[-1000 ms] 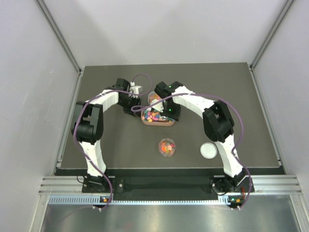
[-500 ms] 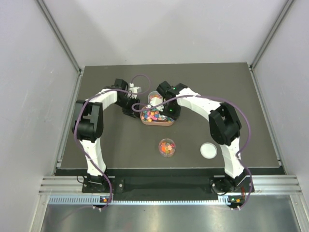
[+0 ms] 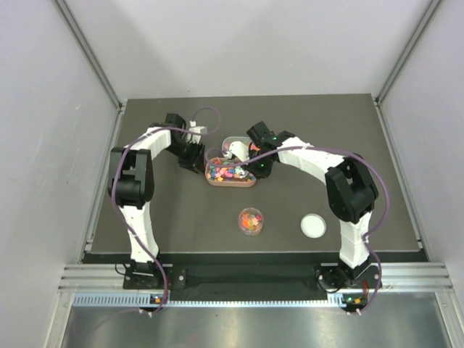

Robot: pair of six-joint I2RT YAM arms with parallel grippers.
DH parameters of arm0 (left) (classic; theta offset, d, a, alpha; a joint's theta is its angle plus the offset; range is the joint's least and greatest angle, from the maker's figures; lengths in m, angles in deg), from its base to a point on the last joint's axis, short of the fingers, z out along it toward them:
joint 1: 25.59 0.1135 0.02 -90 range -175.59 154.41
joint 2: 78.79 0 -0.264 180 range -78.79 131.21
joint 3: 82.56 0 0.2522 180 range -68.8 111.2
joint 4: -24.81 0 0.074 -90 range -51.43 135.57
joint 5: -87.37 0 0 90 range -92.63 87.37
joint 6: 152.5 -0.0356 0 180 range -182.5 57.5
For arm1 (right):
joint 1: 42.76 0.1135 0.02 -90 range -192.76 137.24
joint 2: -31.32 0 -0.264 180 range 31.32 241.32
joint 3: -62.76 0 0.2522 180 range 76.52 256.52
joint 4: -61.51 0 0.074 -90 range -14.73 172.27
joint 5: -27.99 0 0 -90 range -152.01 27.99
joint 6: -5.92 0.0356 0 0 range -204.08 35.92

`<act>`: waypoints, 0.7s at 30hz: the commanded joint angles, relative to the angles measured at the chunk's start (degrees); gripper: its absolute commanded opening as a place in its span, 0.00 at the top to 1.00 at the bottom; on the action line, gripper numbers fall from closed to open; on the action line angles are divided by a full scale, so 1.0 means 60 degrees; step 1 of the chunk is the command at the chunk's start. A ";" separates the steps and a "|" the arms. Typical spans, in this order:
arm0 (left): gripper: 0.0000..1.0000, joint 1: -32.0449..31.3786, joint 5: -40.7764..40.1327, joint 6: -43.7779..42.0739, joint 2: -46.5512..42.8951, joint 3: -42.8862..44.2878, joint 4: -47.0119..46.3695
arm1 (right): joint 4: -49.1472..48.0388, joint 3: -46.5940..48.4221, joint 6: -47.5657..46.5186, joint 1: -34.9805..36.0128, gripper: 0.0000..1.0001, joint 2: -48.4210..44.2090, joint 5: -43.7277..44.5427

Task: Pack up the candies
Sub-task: Scoop the fake candies from the storage box.

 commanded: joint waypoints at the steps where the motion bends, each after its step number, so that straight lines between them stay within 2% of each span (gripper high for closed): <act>1: 0.54 -0.0019 0.0151 -0.0529 0.0194 0.0309 0.0502 | -0.1444 -0.0530 -0.0173 -0.0210 1.00 -0.0593 -0.1490; 8: 0.52 -0.0019 0.0267 -0.0982 0.0472 0.1011 0.1145 | -0.2309 -0.1352 -0.0510 -0.0576 1.00 -0.1208 -0.2767; 15: 0.53 -0.0004 -0.0024 -0.1379 0.0633 0.2153 0.1850 | -0.2397 -0.1645 -0.1009 -0.0722 1.00 -0.1926 -0.3412; 21: 0.53 -0.0004 -0.0391 -0.1525 0.0575 0.2257 0.2113 | -0.2514 -0.1572 -0.1068 -0.1000 1.00 -0.2103 -0.3618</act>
